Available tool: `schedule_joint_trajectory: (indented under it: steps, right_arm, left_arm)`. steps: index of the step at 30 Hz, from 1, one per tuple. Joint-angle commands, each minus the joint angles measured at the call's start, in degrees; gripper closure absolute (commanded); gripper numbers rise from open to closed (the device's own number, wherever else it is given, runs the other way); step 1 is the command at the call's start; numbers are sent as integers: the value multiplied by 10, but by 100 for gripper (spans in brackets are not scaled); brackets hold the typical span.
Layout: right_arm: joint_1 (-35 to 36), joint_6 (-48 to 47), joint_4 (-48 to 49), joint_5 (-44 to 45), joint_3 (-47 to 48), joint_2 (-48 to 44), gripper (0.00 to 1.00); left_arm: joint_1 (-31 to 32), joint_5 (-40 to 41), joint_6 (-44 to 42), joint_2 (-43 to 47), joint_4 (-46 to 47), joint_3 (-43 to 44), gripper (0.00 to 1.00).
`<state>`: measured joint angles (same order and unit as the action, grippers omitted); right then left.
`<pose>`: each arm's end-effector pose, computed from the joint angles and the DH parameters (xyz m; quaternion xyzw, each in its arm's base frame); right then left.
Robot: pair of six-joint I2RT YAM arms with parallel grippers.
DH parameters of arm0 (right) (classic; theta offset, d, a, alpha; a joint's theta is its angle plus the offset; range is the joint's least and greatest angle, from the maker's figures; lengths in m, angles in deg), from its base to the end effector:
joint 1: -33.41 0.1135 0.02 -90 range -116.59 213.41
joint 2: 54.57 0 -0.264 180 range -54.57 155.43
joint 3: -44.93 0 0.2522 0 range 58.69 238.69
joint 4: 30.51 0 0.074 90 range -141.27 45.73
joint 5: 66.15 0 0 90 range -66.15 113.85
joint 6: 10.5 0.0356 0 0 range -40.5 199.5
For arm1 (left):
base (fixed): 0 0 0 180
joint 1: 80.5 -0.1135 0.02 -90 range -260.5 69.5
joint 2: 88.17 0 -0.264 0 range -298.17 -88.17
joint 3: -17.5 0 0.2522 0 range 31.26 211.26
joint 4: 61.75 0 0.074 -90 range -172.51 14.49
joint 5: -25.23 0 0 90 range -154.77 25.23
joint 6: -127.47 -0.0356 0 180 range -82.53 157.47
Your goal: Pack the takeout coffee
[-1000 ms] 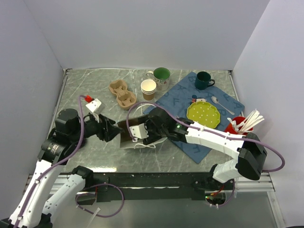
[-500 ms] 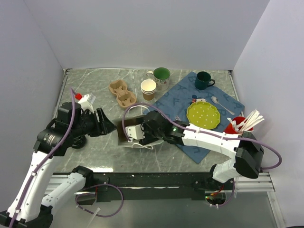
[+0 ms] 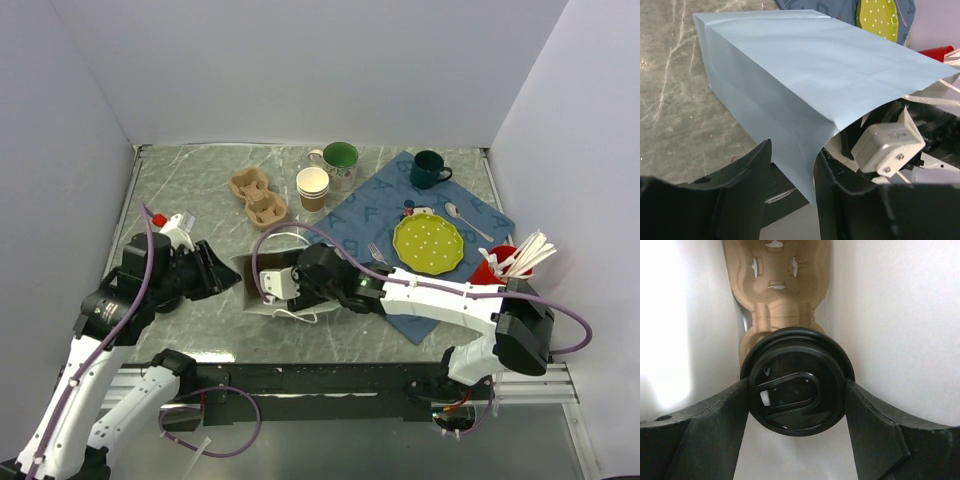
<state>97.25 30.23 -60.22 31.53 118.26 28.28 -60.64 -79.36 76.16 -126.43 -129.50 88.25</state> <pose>0.1456 0.2856 0.2646 -0.7363 0.5208 -0.0058 0.4320 0.1042 -0.0472 0.3498 -0.0865 0.8786 -0.3214 0.3426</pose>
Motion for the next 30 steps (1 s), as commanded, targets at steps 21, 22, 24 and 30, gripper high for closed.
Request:
schedule_joint_trajectory:
  steps: [21, 22, 24, 30]
  right_arm:
    - [22, -2, -3, 9, -2, -65, 44]
    - [20, -9, -10, 2, -5, -65, 44]
    - [20, -14, -29, -7, -12, -70, 44]
    - [14, 0, -46, -62, -18, -67, 44]
  left_arm:
    - [2, -139, -151, 102, 151, -117, 99]
    - [1, -139, -150, 102, 154, -116, 99]
    - [2, -144, -155, 98, 152, -105, 99]
    - [1, -145, -165, 93, 144, -103, 99]
